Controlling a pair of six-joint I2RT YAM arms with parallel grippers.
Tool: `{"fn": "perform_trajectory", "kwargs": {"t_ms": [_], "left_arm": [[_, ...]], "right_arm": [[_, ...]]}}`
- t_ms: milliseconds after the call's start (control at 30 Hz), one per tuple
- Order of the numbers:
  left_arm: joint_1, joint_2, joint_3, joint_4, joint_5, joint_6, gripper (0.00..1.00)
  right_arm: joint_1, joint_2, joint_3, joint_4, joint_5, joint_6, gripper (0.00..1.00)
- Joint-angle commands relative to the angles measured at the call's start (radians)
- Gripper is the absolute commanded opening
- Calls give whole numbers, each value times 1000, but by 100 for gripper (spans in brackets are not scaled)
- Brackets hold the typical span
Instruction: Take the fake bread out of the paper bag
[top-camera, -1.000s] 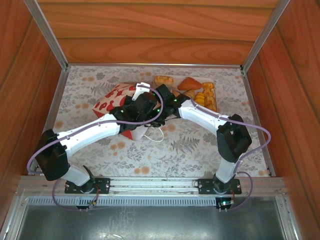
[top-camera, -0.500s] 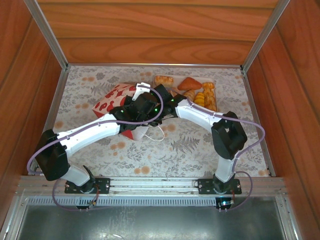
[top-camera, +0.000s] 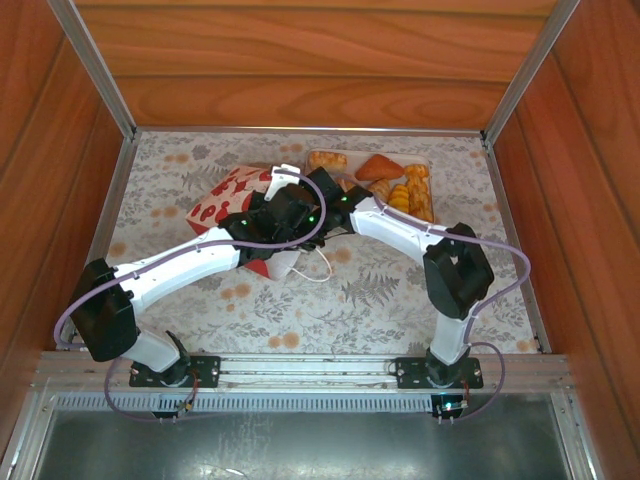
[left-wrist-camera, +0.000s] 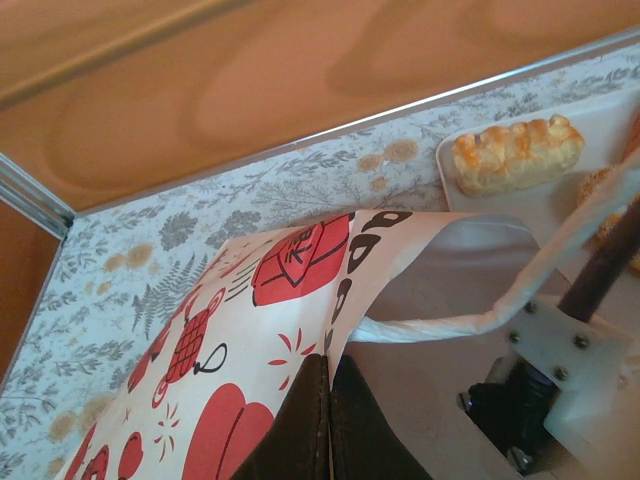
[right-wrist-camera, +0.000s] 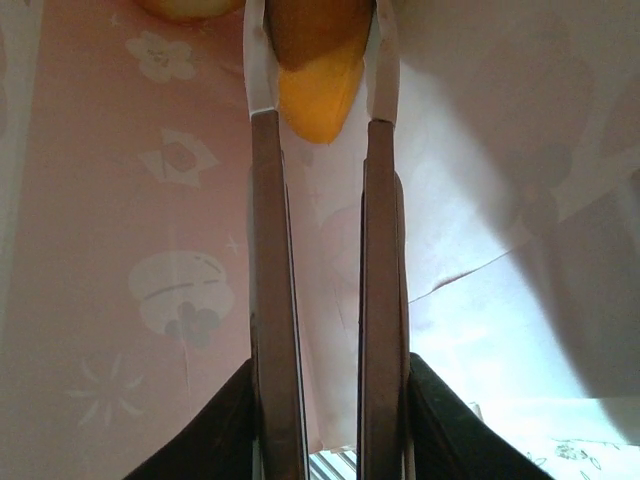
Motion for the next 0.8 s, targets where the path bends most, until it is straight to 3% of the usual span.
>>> {"fn": "perform_trajectory", "kwargs": {"t_ms": [0, 767], "left_arm": [[24, 7, -3, -3, -42, -10, 0], [111, -34, -58, 1, -80, -11, 0]], "right_arm": [[7, -113, -3, 3, -4, -21, 0], [7, -375, -115, -129, 125, -59, 0]]}}
